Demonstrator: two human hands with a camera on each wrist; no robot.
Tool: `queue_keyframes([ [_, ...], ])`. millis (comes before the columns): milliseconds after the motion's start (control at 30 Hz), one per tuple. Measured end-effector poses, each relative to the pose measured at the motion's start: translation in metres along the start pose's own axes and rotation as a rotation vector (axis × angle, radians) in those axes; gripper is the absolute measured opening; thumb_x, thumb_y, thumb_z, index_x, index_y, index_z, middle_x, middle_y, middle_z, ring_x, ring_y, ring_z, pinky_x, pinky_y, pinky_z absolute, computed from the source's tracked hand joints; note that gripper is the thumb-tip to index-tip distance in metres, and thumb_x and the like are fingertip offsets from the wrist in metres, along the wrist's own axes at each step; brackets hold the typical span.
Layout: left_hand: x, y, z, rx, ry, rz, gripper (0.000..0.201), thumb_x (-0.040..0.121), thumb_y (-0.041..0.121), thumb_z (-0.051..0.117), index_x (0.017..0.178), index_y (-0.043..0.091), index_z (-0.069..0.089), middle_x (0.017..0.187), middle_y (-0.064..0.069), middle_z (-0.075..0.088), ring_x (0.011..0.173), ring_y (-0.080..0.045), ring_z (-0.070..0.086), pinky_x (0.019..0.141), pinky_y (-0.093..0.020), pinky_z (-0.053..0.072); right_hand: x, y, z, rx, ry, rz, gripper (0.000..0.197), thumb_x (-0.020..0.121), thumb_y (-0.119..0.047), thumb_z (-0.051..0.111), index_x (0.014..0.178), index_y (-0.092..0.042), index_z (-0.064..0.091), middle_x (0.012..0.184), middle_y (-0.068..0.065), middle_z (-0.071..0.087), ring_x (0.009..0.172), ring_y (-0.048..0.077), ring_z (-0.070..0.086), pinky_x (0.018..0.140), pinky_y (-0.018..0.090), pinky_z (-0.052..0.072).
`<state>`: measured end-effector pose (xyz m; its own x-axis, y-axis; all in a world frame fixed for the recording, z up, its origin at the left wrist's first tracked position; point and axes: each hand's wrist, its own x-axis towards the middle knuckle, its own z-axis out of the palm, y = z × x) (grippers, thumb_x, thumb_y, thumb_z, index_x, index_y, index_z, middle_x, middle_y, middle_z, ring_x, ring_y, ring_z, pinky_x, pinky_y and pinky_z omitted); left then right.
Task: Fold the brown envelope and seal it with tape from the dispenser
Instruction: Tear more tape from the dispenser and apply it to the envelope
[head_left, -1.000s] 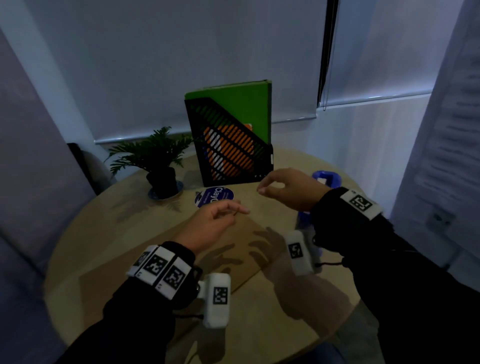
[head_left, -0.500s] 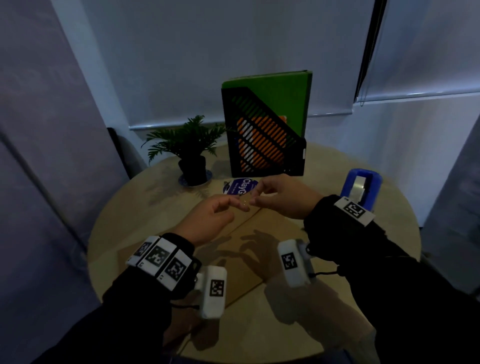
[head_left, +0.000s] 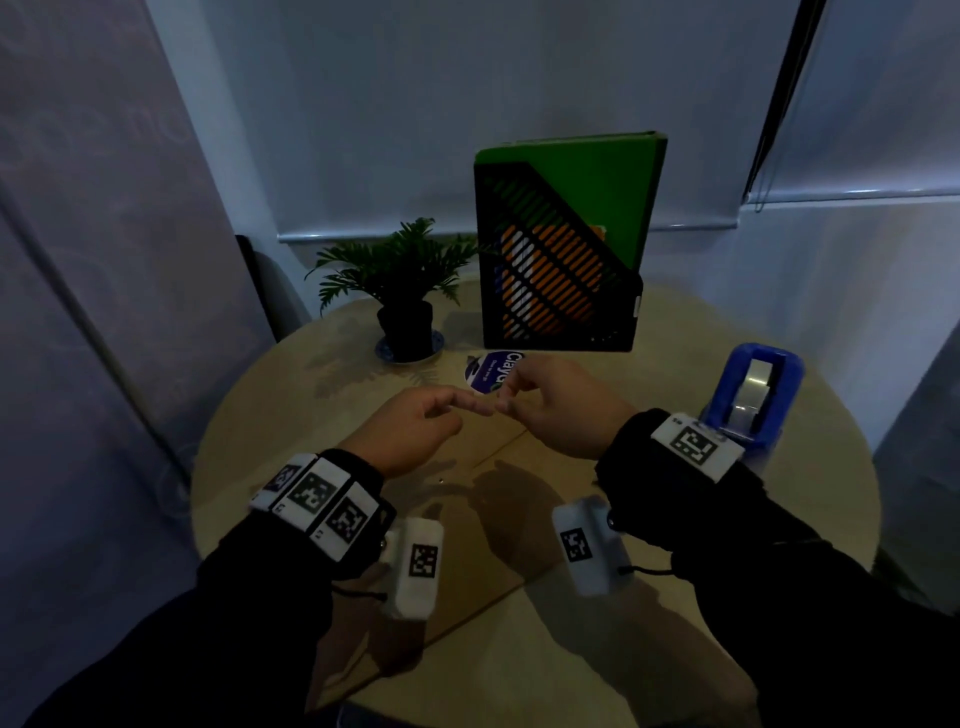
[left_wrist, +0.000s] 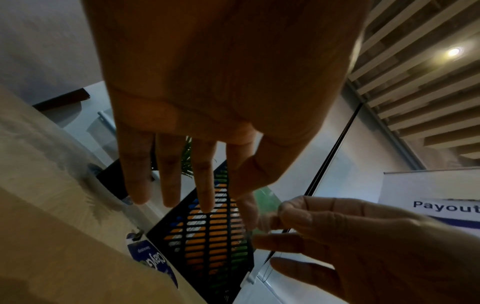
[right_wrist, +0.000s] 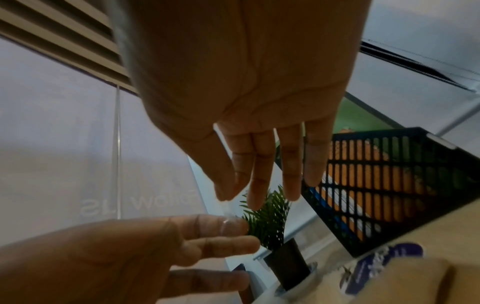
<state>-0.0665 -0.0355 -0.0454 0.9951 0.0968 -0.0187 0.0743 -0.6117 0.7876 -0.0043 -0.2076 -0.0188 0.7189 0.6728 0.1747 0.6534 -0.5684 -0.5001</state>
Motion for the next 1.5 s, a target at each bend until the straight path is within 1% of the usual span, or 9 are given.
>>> queue_keyframes([
  [100,0.004,0.0,-0.008,0.213,0.009,-0.058,0.037,0.095,0.008,0.044,0.125,0.023,0.06,0.131,0.0,0.053,0.118,-0.017,0.052,0.095,-0.027,0.038,0.004,0.002,0.001,0.116,0.006,0.071,0.017,0.098,-0.022,0.05,0.083,-0.016,0.056,0.077,-0.014,0.049,0.087,0.012,0.05,0.069,0.02,0.035],
  [233,0.012,-0.007,-0.015,0.509,-0.141,-0.13,0.04,0.096,0.007,0.039,0.128,0.019,0.06,0.142,-0.002,0.049,0.131,-0.017,0.045,0.107,-0.028,0.033,0.016,0.015,0.006,0.233,0.013,0.203,0.027,0.097,-0.023,0.052,0.091,0.0,0.065,0.09,0.007,0.061,0.079,0.016,0.054,0.062,0.019,0.037],
  [367,0.023,-0.017,-0.011,0.652,-0.303,-0.179,0.04,0.097,0.008,0.039,0.13,0.019,0.059,0.144,-0.001,0.049,0.133,-0.018,0.044,0.114,-0.033,0.031,0.031,0.024,0.018,0.338,-0.12,0.353,0.025,0.093,-0.02,0.057,0.103,-0.002,0.071,0.115,0.008,0.066,0.107,0.021,0.059,0.088,0.029,0.046],
  [433,0.03,-0.026,-0.007,0.681,-0.336,-0.197,0.037,0.098,0.013,0.041,0.13,0.021,0.059,0.143,0.001,0.05,0.131,-0.017,0.046,0.114,-0.035,0.032,0.036,0.026,0.023,0.362,-0.162,0.406,0.021,0.092,-0.018,0.059,0.1,-0.003,0.072,0.105,0.006,0.066,0.102,0.021,0.058,0.085,0.028,0.045],
  [533,0.035,-0.037,-0.002,0.696,-0.38,-0.213,0.038,0.097,0.011,0.041,0.126,0.026,0.062,0.142,0.004,0.051,0.128,-0.017,0.049,0.112,-0.036,0.035,0.04,0.024,0.03,0.331,-0.209,0.44,0.03,0.092,-0.016,0.06,0.063,-0.015,0.057,0.069,-0.004,0.051,0.067,0.01,0.047,0.058,0.017,0.035],
  [633,0.039,-0.048,0.001,0.727,-0.394,-0.211,0.045,0.094,0.005,0.041,0.127,0.03,0.061,0.146,0.004,0.046,0.131,-0.018,0.046,0.112,-0.038,0.035,0.047,0.025,0.039,0.289,-0.241,0.478,0.032,0.092,-0.017,0.061,0.062,-0.011,0.048,0.064,0.001,0.04,0.055,0.011,0.033,0.052,0.022,0.027],
  [1067,0.032,-0.043,0.0,0.909,-0.505,-0.048,0.038,0.098,0.012,0.041,0.13,0.021,0.059,0.146,-0.002,0.043,0.131,-0.022,0.041,0.109,-0.039,0.036,0.069,0.04,0.067,0.211,-0.368,0.595,0.024,0.086,-0.026,0.066,0.067,-0.019,0.053,0.07,-0.003,0.047,0.059,0.01,0.043,0.056,0.021,0.04],
  [1233,0.029,-0.04,-0.001,0.92,-0.511,-0.032,0.039,0.099,0.011,0.038,0.133,0.019,0.056,0.15,-0.001,0.04,0.134,-0.022,0.04,0.109,-0.035,0.034,0.07,0.038,0.068,0.095,-0.437,0.56,0.023,0.09,-0.033,0.062,0.096,-0.011,0.065,0.075,-0.001,0.05,0.061,0.01,0.044,0.052,0.021,0.035],
  [1500,0.027,-0.042,-0.001,0.919,-0.5,-0.018,0.04,0.101,0.013,0.037,0.138,0.02,0.051,0.156,0.002,0.031,0.143,-0.017,0.028,0.114,-0.032,0.025,0.076,0.042,0.072,0.074,-0.442,0.577,0.02,0.091,-0.029,0.061,0.077,-0.014,0.058,0.071,0.0,0.047,0.058,0.012,0.042,0.051,0.021,0.034],
])
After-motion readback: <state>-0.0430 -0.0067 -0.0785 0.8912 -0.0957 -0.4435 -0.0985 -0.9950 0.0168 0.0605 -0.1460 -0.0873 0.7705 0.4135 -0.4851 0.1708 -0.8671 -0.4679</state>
